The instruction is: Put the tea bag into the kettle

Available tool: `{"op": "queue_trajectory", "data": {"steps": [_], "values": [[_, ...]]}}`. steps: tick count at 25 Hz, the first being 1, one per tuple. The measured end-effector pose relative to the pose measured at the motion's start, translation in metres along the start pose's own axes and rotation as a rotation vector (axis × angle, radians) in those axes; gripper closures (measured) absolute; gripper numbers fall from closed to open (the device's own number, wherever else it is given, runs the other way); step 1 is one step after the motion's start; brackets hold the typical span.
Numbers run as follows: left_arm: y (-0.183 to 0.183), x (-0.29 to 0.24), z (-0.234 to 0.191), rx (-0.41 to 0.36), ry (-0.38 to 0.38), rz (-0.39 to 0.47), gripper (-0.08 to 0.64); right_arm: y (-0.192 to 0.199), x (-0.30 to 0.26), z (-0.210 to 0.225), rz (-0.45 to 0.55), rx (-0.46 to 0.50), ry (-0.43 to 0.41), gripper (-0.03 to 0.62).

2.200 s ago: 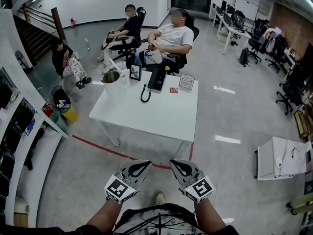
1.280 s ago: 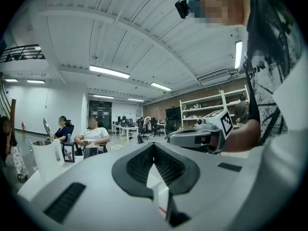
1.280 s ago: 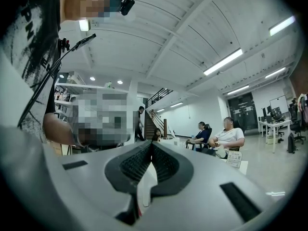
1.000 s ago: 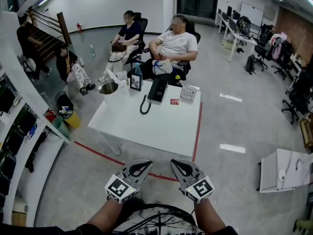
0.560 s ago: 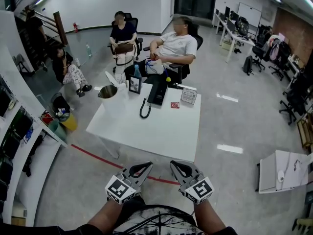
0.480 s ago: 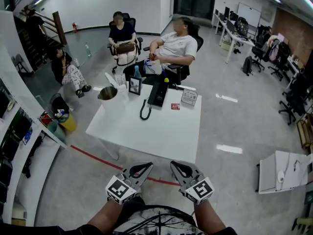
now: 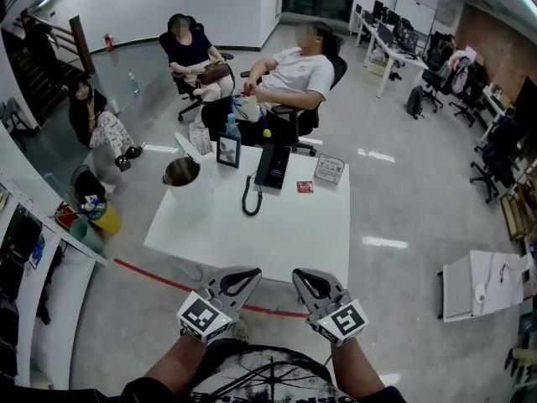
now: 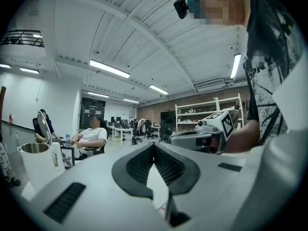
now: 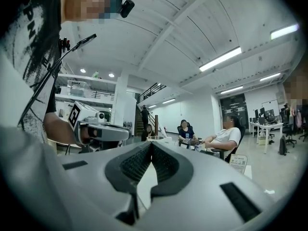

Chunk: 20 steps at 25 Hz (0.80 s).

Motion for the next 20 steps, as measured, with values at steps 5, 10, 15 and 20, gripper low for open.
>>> {"op": "queue_trajectory", "data": {"steps": [5, 10, 15, 20], "values": [[0.001, 0.001, -0.044, 0.008, 0.033, 0.007, 0.551, -0.006, -0.035, 0.003, -0.001, 0.008, 0.052, 0.581], [0.002, 0.001, -0.083, 0.009, 0.062, -0.007, 0.552, -0.009, -0.067, 0.006, 0.009, 0.017, 0.103, 0.581], [0.001, -0.006, -0.110, 0.002, 0.125, 0.022, 0.552, -0.001, -0.083, 0.014, -0.022, 0.012, 0.181, 0.581], [0.014, -0.014, -0.133, 0.023, 0.157, 0.025, 0.552, -0.001, -0.098, 0.022, -0.033, 0.027, 0.232, 0.581]]}}
Point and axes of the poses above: the fingertips, and each gripper's own axes: x backward along the fingers, z to its right, y out of its underside, the point moved 9 cm from there along x, backward along the fingers
